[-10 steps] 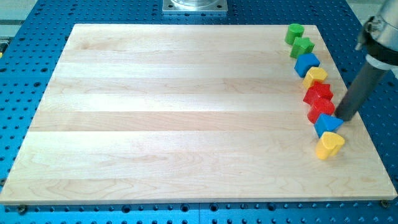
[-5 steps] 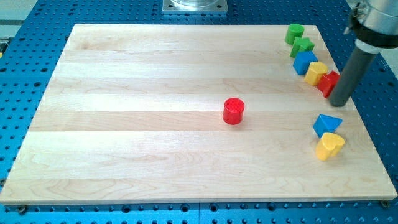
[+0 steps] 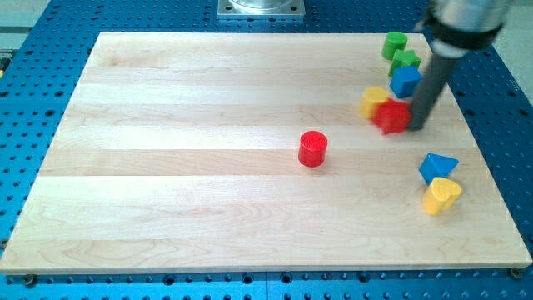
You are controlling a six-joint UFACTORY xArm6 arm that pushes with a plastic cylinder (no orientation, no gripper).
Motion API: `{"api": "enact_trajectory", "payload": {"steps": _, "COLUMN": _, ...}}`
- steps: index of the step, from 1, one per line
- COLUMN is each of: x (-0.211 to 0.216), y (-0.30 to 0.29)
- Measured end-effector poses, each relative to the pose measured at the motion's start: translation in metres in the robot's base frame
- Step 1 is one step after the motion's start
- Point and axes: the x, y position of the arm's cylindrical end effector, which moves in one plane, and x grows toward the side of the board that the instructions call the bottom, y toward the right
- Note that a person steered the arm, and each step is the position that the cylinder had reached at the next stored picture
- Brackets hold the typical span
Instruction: Separate the red blocks from the vertical line of blocks
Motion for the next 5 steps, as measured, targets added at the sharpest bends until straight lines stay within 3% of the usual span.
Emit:
{"api": "enact_trajectory", "payload": {"steps": 1, "x": -0.007, "y": -0.047}}
{"api": "enact_trajectory", "payload": {"steps": 2, "x": -0.040, "y": -0.025}}
{"api": "enact_trajectory", "payload": {"steps": 4, "x": -0.005, "y": -0.127}}
{"api": "enact_trajectory", "payload": {"steps": 5, "x": 0.016, "y": -0.129}}
